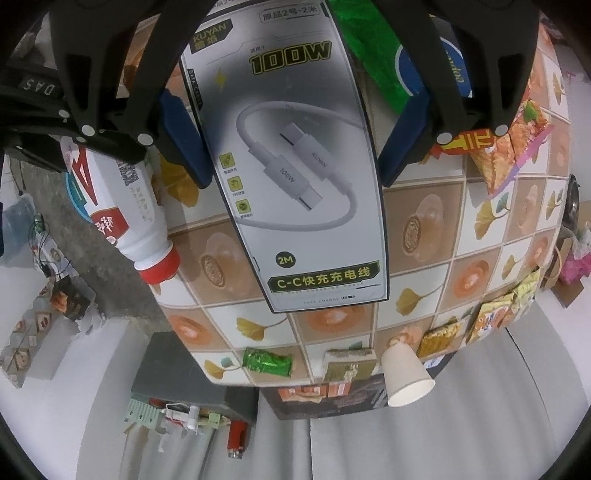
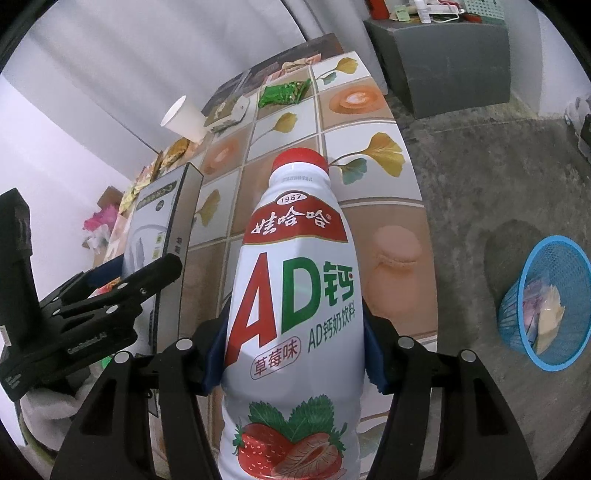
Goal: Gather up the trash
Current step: 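Lift the cable box and milk bottle and carry them toward the blue wastebasket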
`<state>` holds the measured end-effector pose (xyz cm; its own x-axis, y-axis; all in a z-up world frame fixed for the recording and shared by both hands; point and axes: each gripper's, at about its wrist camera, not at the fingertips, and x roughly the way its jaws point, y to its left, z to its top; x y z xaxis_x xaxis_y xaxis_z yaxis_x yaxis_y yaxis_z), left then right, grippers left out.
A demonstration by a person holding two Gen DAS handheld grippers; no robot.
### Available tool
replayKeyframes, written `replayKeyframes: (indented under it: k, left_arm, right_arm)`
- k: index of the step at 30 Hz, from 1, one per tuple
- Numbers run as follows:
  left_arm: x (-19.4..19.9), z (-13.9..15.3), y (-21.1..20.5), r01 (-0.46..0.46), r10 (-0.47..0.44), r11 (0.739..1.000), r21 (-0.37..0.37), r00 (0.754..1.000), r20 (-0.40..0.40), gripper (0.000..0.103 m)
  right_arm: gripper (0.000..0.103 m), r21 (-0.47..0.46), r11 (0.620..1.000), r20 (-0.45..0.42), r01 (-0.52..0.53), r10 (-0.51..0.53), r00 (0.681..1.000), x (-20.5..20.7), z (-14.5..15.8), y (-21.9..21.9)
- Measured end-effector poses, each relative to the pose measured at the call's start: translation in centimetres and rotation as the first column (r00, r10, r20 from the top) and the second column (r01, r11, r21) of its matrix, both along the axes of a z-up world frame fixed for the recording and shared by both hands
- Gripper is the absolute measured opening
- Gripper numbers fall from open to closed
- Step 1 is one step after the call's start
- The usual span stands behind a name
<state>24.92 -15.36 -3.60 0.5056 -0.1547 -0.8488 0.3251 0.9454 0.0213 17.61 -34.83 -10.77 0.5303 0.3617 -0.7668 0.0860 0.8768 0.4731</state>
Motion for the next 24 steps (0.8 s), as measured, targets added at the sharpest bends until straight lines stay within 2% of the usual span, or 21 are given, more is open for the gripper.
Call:
replayKeyframes:
  k: [24]
  left_arm:
    - [-4.2,4.3,0.1,0.017,-0.015,1.0,-0.014,0.992,0.122,0.086]
  right_arm:
    - [0.059,0.051,0.997,0.082,0.05,-0.054,0.995,-4.2,2.9,-1.6]
